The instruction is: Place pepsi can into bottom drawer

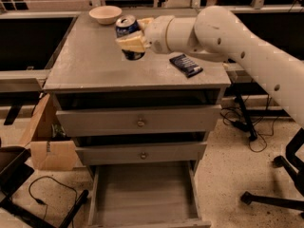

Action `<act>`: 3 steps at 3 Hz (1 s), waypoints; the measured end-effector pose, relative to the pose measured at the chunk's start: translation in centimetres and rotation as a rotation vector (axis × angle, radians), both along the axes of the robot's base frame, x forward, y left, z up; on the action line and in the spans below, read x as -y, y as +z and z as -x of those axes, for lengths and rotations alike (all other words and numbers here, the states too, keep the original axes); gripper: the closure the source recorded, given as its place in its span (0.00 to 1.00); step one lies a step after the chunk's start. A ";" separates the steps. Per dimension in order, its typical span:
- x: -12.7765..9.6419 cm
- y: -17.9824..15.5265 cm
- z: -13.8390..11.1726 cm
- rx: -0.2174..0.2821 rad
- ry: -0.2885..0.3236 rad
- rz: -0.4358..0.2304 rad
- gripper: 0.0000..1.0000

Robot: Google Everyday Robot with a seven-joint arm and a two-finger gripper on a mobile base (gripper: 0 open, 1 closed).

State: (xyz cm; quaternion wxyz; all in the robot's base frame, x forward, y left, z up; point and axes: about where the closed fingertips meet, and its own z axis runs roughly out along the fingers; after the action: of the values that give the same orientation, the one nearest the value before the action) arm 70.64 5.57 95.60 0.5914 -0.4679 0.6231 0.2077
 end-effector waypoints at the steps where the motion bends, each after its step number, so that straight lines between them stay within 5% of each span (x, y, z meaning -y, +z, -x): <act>1: 1.0 2.5 6.6 0.041 -0.039 0.009 1.00; 3: -1.0 -5.1 19.1 -0.019 0.086 -0.027 1.00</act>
Offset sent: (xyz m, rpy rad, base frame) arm -0.2385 -0.1472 -0.0835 0.0374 0.0454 -0.1721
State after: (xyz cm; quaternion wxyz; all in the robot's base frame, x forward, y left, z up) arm 51.59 6.54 90.47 0.5823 -0.4844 0.6049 0.2458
